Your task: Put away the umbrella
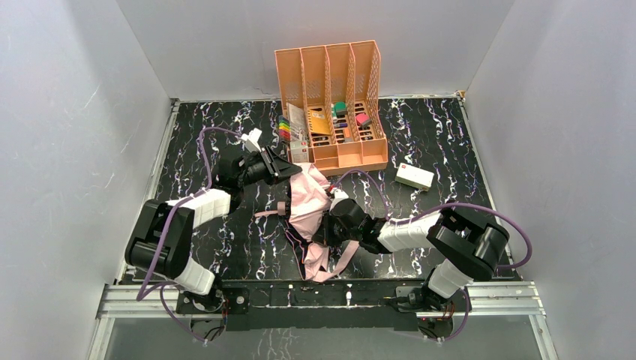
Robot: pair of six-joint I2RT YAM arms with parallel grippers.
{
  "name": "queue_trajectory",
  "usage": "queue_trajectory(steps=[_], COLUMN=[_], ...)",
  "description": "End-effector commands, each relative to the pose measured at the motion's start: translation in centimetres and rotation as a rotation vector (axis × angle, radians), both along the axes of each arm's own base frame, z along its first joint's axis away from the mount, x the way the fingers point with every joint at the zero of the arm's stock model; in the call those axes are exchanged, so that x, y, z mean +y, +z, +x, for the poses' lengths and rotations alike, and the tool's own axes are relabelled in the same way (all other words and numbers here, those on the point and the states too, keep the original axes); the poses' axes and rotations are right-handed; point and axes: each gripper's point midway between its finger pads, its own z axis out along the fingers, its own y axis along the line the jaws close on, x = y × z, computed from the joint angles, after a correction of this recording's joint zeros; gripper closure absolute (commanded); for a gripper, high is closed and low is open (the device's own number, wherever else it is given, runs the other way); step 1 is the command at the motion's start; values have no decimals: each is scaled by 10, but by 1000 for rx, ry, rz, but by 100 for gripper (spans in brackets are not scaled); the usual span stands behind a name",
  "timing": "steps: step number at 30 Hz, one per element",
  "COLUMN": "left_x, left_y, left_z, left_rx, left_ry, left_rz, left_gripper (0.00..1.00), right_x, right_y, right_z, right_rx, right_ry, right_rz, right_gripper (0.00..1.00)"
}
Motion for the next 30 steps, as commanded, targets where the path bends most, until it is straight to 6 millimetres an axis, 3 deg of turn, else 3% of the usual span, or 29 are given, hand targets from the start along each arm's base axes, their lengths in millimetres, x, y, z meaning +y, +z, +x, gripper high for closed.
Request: queue_trajectory(steps=[1,7,11,15,21,30], left_x=[-3,-8,-7,-15,-38,-41], left_y=[11,43,75,100,107,105], left_z=[5,3,-5,-26,-72,-123], left_rx=[-37,-130,-197,-255,-272,-266], left_ry=[-31,-93,-107,-129,-155,-111], left_rz=[-12,1,61,114,147,127], left_gripper=[87,100,100,100,100,100], right_x=[-61,-61,-60,-59,-45,-31], right_y=[-62,-62,-64,-62,-49,-33], right_z=[-28,-27,-27,-28,-19,-5], right_rx=[98,100,106,120,113,86], right_ry=[12,10,6,-16,-63,-105], right_rz=[-282,-283,-285,-266,-199,-146], right_gripper=[100,100,100,100,100,100])
